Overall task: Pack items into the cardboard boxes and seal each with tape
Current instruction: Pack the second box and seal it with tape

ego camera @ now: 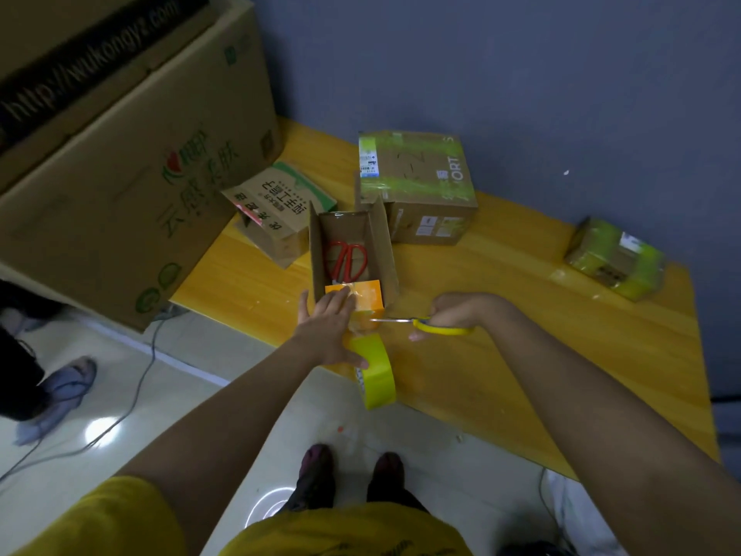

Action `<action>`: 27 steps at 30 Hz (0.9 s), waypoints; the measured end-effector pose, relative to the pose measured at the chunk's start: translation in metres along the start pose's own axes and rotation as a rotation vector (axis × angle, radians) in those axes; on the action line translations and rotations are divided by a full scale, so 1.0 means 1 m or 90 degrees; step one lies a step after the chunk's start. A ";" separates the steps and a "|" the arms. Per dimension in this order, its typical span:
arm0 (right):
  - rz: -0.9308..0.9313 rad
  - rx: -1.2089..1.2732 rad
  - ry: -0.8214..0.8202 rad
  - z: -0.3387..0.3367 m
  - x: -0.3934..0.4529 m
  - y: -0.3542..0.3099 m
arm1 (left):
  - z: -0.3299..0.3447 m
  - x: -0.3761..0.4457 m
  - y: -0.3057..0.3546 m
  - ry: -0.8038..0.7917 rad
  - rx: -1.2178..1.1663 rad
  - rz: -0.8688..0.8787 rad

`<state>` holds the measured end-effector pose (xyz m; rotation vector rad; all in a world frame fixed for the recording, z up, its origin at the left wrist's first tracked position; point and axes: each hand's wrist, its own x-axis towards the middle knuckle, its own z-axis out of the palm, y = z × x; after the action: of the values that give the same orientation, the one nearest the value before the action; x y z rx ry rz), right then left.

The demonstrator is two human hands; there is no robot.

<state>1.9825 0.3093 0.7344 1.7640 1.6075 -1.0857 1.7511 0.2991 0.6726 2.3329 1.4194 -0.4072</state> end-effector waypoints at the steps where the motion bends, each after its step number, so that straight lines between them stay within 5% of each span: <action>1: 0.002 -0.005 -0.011 -0.002 0.003 -0.001 | 0.000 0.000 -0.001 -0.002 -0.002 0.001; 27: -0.100 -0.028 -0.092 -0.020 0.066 -0.006 | 0.001 0.001 -0.001 -0.008 -0.017 -0.012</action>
<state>1.9795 0.3638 0.6913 1.5154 1.6890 -1.2102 1.7508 0.3002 0.6713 2.2938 1.4323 -0.4051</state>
